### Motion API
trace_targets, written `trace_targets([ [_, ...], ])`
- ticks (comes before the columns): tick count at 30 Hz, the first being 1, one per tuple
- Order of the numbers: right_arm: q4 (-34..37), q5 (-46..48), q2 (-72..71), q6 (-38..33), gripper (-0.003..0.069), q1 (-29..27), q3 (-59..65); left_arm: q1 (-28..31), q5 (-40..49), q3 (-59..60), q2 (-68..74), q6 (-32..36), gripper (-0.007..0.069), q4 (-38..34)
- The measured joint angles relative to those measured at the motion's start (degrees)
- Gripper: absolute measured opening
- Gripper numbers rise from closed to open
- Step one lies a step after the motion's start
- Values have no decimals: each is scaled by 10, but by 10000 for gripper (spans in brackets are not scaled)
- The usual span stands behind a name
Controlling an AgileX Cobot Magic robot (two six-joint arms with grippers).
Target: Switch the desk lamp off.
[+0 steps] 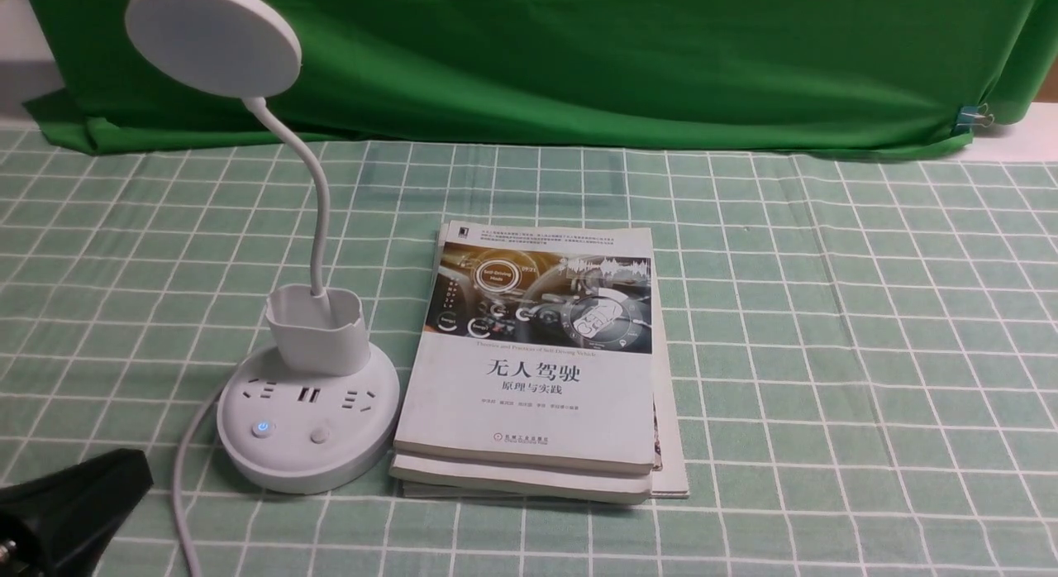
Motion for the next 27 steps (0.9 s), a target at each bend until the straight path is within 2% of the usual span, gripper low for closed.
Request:
trace_targets([
  [6, 0, 0, 0, 0, 242, 0, 0, 78, -73, 65, -72, 0, 0, 6],
  [9, 0, 0, 0, 0, 242, 0, 0, 132, -81, 119, -121, -1, 0, 6],
  [11, 0, 0, 0, 0, 242, 0, 0, 148, -76, 141, -146, -5, 0, 6],
  [19, 0, 0, 0, 0, 242, 0, 0, 154, -4, 147, -177, -19, 0, 15],
  [27, 0, 0, 0, 0, 242, 0, 0, 154, 1, 147, -178, -19, 0, 17],
])
